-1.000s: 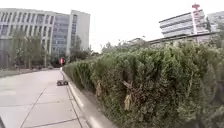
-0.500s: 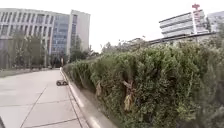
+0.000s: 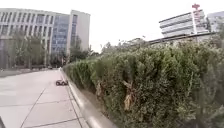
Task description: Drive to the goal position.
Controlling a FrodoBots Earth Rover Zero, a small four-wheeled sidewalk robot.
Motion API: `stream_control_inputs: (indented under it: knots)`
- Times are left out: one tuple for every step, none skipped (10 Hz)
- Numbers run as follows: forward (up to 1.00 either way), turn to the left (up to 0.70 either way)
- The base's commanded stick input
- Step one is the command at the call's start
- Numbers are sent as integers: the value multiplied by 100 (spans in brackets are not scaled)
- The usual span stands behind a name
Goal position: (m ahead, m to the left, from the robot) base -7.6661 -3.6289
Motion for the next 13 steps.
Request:
stream_control_inputs:
  knots:
    - [5, 0]
    - [5, 0]
    - [5, 0]
    - [5, 0]
    - [5, 0]
    - [5, 0]
    - [5, 0]
    - [5, 0]
    - [5, 0]
    - [5, 0]
    - [5, 0]
    - [5, 0]
    - [5, 0]
